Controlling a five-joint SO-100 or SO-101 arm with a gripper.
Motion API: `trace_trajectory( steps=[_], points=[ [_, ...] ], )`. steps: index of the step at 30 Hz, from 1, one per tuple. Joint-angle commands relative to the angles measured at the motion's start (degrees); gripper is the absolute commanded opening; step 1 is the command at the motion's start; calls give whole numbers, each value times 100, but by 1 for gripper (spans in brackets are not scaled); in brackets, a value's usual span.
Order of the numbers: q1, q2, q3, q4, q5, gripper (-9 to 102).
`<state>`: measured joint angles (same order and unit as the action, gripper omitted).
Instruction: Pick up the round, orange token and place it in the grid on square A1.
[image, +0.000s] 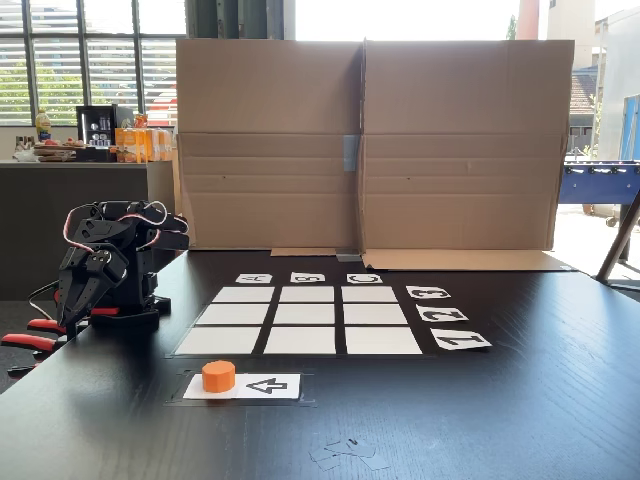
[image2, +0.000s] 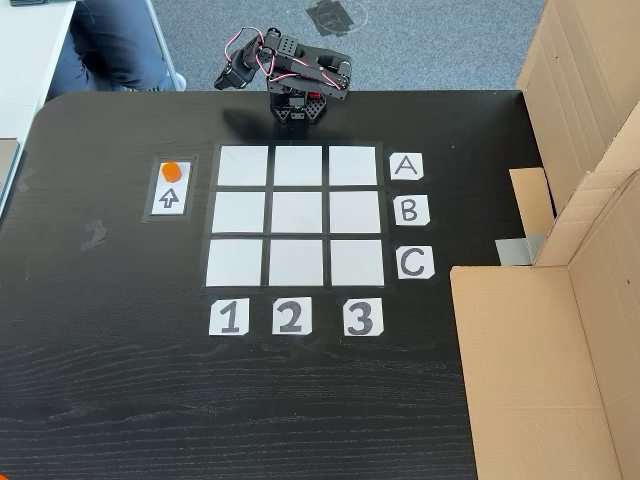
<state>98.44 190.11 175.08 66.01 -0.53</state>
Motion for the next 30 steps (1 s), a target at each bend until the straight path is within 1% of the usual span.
trace_trajectory(
  steps=[1, 12, 18, 21, 30],
  points=[
    [-114, 18, 18, -79, 79, 3],
    [-132, 35, 18, -79, 53, 4],
    [-141, -193, -149, -114, -97, 9],
    [-193, -703, -598, -123, -132, 10],
    [-316, -3015, -2971, -53, -132, 10]
  ],
)
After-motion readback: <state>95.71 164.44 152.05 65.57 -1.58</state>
